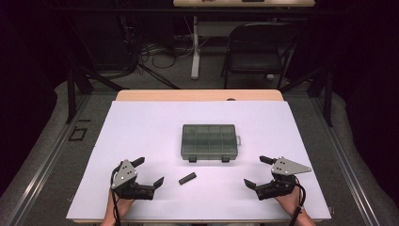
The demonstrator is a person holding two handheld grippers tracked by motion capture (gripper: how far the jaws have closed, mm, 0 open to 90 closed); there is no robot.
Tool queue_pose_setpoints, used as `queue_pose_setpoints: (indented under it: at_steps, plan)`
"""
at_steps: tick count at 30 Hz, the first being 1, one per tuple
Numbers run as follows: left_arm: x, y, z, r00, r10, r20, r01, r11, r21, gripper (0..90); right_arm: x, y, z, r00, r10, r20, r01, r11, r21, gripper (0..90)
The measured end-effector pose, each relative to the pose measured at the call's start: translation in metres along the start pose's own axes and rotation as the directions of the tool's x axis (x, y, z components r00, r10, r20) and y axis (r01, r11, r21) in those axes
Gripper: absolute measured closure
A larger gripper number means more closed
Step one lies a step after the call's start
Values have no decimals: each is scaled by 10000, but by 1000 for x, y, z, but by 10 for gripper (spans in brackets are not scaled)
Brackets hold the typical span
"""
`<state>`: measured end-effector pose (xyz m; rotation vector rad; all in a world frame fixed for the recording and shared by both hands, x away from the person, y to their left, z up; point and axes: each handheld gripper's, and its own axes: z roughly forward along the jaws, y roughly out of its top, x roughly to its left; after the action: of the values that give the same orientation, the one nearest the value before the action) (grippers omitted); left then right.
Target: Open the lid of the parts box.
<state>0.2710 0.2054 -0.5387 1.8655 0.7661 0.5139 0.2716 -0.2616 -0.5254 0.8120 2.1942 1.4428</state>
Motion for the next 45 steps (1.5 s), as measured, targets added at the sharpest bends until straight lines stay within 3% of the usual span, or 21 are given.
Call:
queue_pose_setpoints:
  at_steps: [5, 15, 29, 33, 40, 42, 45]
  plan:
    - [0, 3, 7, 9998, -174, 122, 171, 9996, 227, 0, -1, 3, 4, 10000, 56, 5, -56, 10000, -6, 0]
    - [5, 14, 17, 9982, -560, 202, 547, 9966, 619, 0, -11, 13, 22, 9998, 217, -32, -215, 9983, 544, 0]
    - [1, 41, 44, 9982, -348, 492, 297, 9946, 989, 0, -20, 27, 42, 9997, 191, -178, -173, 9948, 1008, 2]
    - [-2, 52, 57, 9979, -29, 644, -47, 9930, 1177, 0, -25, 29, 48, 9993, 293, -224, -264, 9926, 1187, 2]
    - [-1, 53, 72, 9972, -73, 742, -41, 9883, 1528, 0, -30, 31, 55, 9990, 373, -247, -336, 9900, 1371, 3]
    - [0, 53, 79, 9974, -10, 720, -124, 9827, 1847, 0, -33, 32, 59, 9990, 394, -222, -356, 9879, 1511, 4]
    - [2, 54, 85, 9975, -90, 703, -48, 9810, 1939, 0, -36, 32, 63, 9986, 473, -230, -429, 9855, 1641, 6]
